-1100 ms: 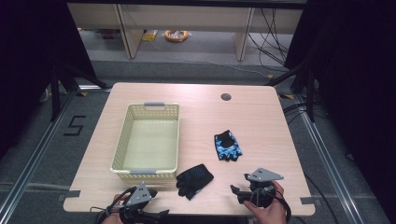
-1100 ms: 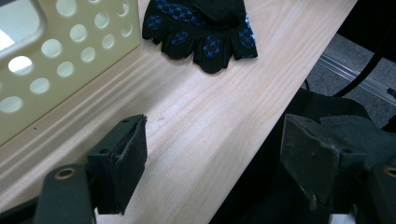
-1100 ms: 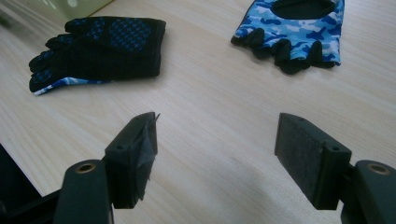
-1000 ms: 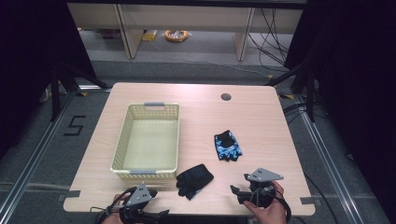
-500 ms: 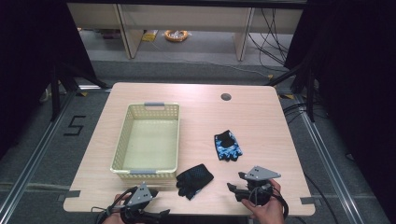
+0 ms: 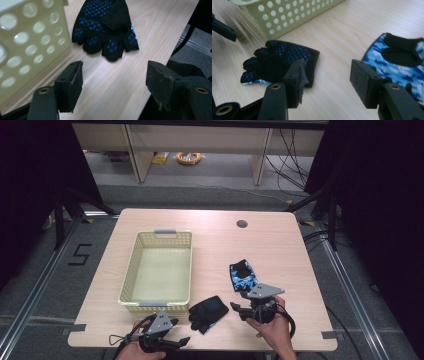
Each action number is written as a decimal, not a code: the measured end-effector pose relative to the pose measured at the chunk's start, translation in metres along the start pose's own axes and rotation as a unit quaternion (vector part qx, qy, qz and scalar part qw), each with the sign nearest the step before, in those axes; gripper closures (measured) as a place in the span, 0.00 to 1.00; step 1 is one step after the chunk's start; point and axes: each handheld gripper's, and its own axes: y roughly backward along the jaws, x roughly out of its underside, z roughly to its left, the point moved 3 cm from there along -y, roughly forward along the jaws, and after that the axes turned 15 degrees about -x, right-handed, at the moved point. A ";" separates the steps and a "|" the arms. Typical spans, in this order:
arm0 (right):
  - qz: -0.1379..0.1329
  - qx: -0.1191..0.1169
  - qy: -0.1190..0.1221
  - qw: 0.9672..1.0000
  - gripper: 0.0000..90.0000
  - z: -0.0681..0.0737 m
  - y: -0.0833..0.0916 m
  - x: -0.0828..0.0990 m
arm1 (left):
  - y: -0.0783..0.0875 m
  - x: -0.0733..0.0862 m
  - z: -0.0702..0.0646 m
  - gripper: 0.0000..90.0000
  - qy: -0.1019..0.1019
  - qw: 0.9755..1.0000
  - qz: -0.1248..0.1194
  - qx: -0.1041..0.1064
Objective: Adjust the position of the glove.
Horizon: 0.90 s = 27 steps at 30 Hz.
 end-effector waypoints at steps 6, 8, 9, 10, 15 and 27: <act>0.020 -0.013 0.012 1.000 0.57 -0.002 -0.017 -0.011 | -0.011 -0.011 -0.007 0.38 -0.031 1.000 0.000 0.000; 0.027 -0.020 0.017 0.999 0.59 -0.004 -0.028 -0.016 | -0.016 -0.015 -0.012 0.39 -0.030 1.000 0.000 0.000; 0.030 -0.024 0.024 0.999 0.60 -0.005 -0.034 -0.018 | -0.019 -0.019 -0.013 0.42 -0.045 0.999 0.005 0.007; 0.030 -0.024 0.024 0.999 0.60 -0.005 -0.034 -0.018 | -0.019 -0.019 -0.013 0.43 -0.045 0.999 0.005 0.007; 0.054 -0.043 0.019 0.997 0.62 -0.009 -0.054 -0.024 | -0.025 -0.020 -0.018 0.43 -0.039 0.999 0.004 0.004; 0.084 -0.066 0.001 0.994 0.68 -0.023 -0.084 -0.023 | -0.034 -0.021 -0.013 0.52 -0.061 0.998 0.015 -0.009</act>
